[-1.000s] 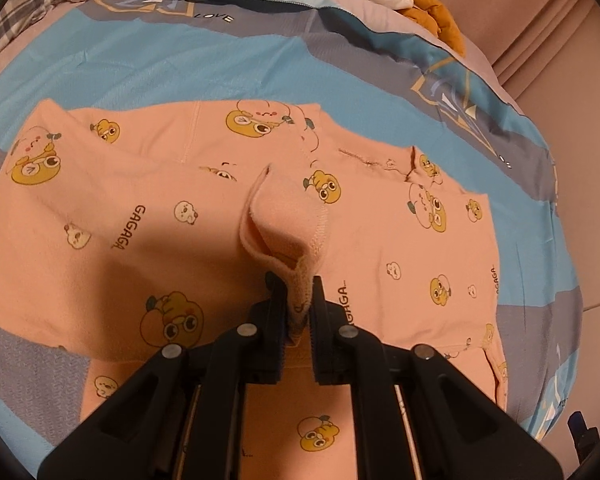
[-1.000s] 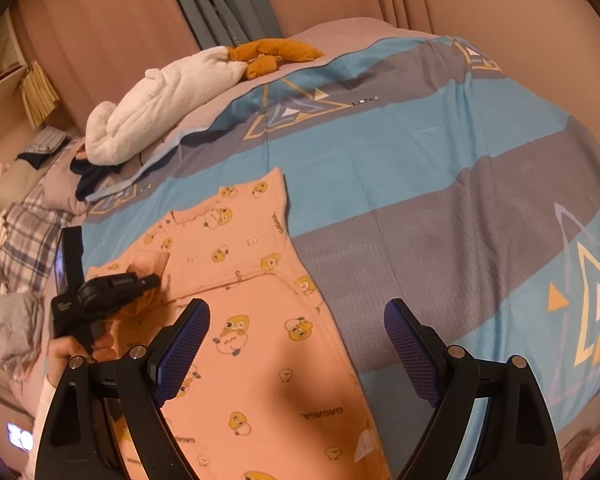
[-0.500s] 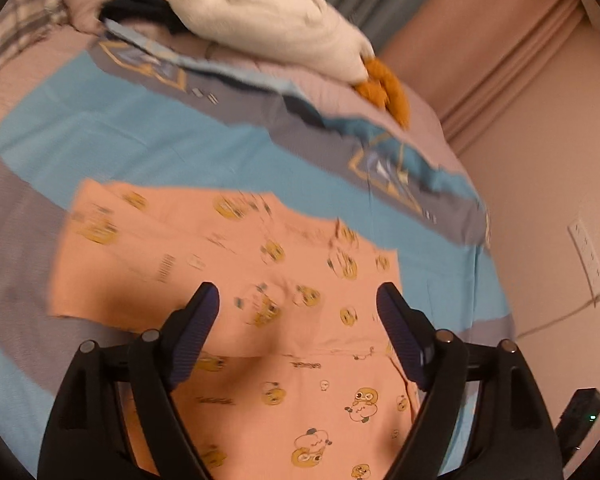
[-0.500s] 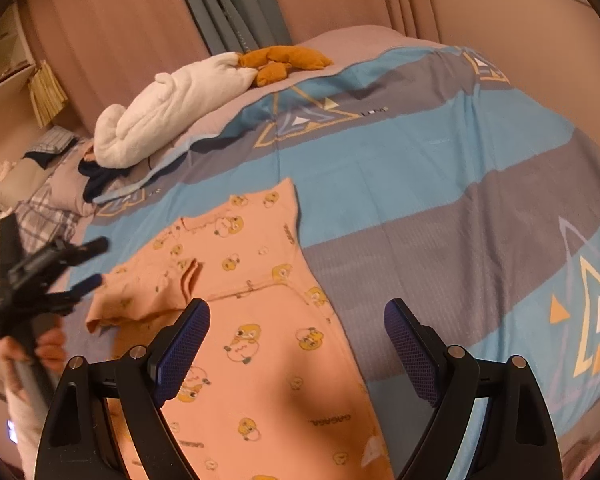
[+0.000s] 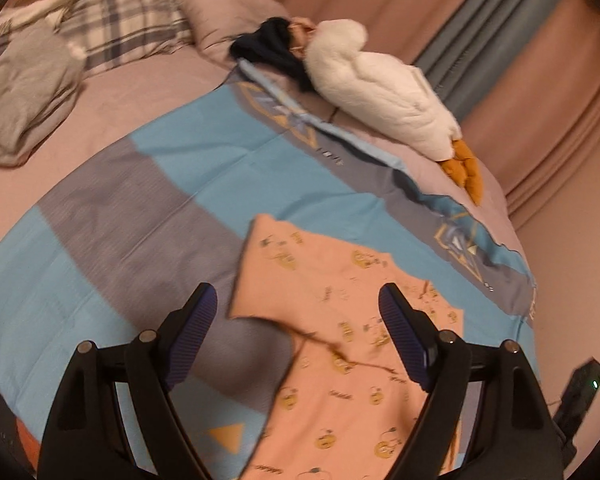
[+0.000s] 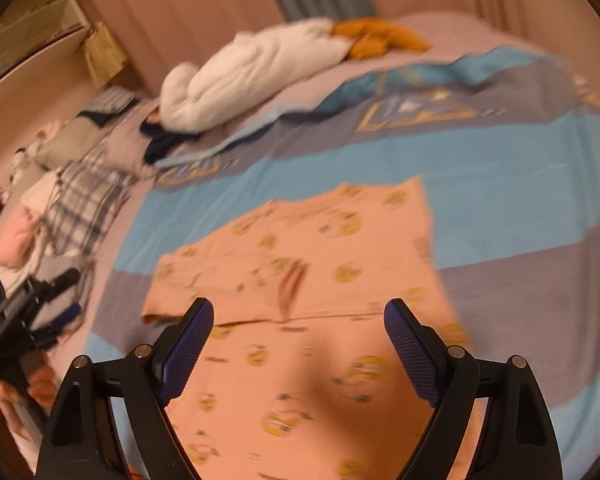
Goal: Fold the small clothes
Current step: 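Open the left gripper while the right gripper grasps the other leg end, then lift the held leg end with the right gripper over the sleepsuit body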
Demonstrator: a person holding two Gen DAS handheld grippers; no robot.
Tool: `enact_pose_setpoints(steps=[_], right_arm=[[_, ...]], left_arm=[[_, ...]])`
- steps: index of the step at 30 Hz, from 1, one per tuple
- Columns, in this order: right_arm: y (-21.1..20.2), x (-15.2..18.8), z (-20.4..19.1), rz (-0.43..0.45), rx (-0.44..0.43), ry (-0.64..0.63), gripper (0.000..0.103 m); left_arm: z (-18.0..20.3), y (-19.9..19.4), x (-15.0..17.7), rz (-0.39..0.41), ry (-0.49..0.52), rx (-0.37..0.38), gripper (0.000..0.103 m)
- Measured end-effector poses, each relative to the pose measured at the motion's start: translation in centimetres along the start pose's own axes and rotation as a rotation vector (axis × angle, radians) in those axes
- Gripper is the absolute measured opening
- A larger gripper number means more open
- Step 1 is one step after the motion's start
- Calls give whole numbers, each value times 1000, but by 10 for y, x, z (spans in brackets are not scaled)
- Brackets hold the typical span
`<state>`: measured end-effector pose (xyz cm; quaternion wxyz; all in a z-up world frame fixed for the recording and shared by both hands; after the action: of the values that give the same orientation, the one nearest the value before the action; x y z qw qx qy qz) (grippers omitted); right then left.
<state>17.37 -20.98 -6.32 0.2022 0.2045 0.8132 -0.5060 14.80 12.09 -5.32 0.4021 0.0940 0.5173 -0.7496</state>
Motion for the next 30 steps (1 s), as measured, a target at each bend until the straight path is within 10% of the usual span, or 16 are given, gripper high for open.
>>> enact_pose_setpoints(steps=[12, 16, 21, 30], right_arm=[[126, 0, -29, -225, 162, -78, 62], [130, 1, -36, -198, 219, -151, 55], [127, -2, -44, -211, 193, -184, 8], [72, -39, -90, -45, 133, -271, 6]], left_arm=[[-35, 5, 12, -18, -33, -82, 83], [-40, 6, 13, -16, -21, -98, 83], [-46, 10, 13, -30, -40, -94, 83], [-49, 12, 9, -35, -63, -88, 83]])
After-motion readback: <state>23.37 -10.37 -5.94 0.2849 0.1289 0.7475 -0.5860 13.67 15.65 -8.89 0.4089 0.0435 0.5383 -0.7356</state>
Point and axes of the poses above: each gripper's, at about its wrist camera, not at the fingertips, and y roughly the way its jaws point, z to its right, x to its underside, the point moved 2 cm from there along y, roughly the way its jaws point, and after that the axes turned 1 degree about -z, right-handed, at the moved point
